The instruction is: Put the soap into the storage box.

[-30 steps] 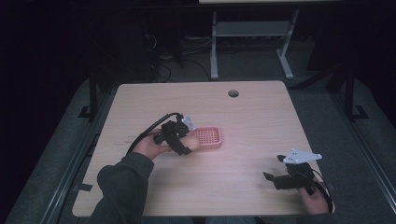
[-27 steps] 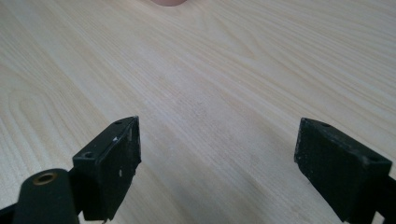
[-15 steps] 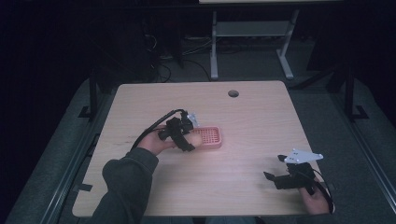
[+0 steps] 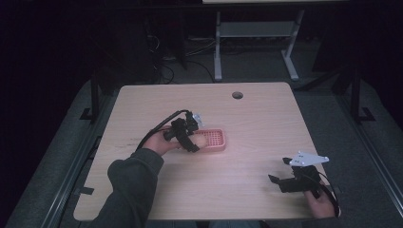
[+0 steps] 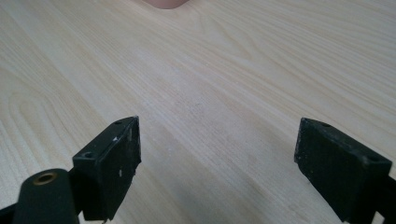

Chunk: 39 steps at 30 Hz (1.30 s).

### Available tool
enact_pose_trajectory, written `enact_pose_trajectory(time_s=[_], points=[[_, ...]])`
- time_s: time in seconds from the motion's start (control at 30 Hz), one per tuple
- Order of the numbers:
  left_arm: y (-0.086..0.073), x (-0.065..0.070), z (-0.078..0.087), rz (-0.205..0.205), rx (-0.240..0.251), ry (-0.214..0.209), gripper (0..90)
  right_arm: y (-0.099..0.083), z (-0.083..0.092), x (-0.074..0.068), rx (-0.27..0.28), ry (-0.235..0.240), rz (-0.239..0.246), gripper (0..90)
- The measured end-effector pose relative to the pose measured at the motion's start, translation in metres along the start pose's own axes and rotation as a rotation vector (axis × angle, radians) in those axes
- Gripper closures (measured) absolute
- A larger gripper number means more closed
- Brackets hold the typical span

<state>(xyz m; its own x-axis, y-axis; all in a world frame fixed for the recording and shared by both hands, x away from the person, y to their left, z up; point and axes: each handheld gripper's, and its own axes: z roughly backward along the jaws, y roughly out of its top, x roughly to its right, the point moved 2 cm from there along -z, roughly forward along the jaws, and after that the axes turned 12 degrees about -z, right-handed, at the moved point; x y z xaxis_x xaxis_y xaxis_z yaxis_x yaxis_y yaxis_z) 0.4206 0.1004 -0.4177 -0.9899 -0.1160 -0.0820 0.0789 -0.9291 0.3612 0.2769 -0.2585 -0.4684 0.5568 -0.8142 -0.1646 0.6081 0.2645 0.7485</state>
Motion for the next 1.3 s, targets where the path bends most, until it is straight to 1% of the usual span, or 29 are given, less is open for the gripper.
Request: enact_pose_trajectory(time_s=[0.07,0.13,0.2,0.33,0.37,0.47,0.57,0.6,0.7,0.77,0.8,0.87,0.97,1.1,1.27,1.3], points=[[0.0,-0.001,-0.001,0.0,0.005,0.004,32.2,0.0,0.0,0.0,0.001,0.001,0.003,14.1],[0.0,-0.002,-0.001,-0.001,0.004,-0.001,32.2,0.0,0.0,0.0,-0.001,0.001,0.0,14.1],[0.001,-0.002,-0.002,0.006,0.009,-0.002,32.2,0.0,0.0,0.0,0.001,0.002,0.002,14.1],[0.003,-0.003,-0.003,-0.004,0.002,-0.005,32.2,0.0,0.0,0.0,0.0,0.001,-0.001,14.1],[0.004,-0.002,-0.004,-0.003,-0.002,-0.005,32.2,0.0,0.0,0.0,0.001,0.001,0.001,14.1],[0.01,-0.002,-0.003,-0.028,-0.012,0.0,32.2,0.0,0.0,0.001,0.001,0.002,0.001,14.1],[0.016,-0.004,-0.001,-0.036,-0.008,0.007,32.2,0.0,0.0,0.0,0.003,0.003,-0.001,14.1],[0.018,-0.004,-0.001,-0.034,-0.005,0.004,32.2,0.0,0.0,0.0,0.002,0.003,-0.002,14.1],[0.021,-0.007,-0.002,-0.042,-0.026,0.004,32.2,0.0,0.0,0.001,0.001,0.004,-0.001,14.1],[0.023,-0.009,-0.002,-0.039,-0.029,0.004,32.2,0.0,0.001,0.001,0.001,0.002,0.0,14.1],[0.024,-0.01,-0.002,-0.044,-0.021,0.006,32.2,0.0,0.001,0.001,0.002,0.003,0.0,14.1],[0.025,-0.011,-0.002,-0.038,-0.011,0.004,32.2,0.0,0.001,0.001,0.0,0.004,-0.003,14.1],[0.027,-0.013,-0.003,-0.039,-0.022,0.0,32.2,0.0,0.0,0.001,0.001,0.003,0.001,14.2],[0.03,-0.015,-0.004,-0.033,-0.016,-0.001,32.2,0.0,0.0,0.0,0.0,0.003,0.0,14.1],[0.037,-0.019,-0.005,-0.045,-0.011,0.002,32.2,0.0,0.0,-0.001,-0.006,0.003,-0.006,14.1],[0.037,-0.02,-0.006,-0.043,-0.005,0.002,32.2,0.0,0.0,-0.001,-0.006,0.002,-0.005,14.1]])
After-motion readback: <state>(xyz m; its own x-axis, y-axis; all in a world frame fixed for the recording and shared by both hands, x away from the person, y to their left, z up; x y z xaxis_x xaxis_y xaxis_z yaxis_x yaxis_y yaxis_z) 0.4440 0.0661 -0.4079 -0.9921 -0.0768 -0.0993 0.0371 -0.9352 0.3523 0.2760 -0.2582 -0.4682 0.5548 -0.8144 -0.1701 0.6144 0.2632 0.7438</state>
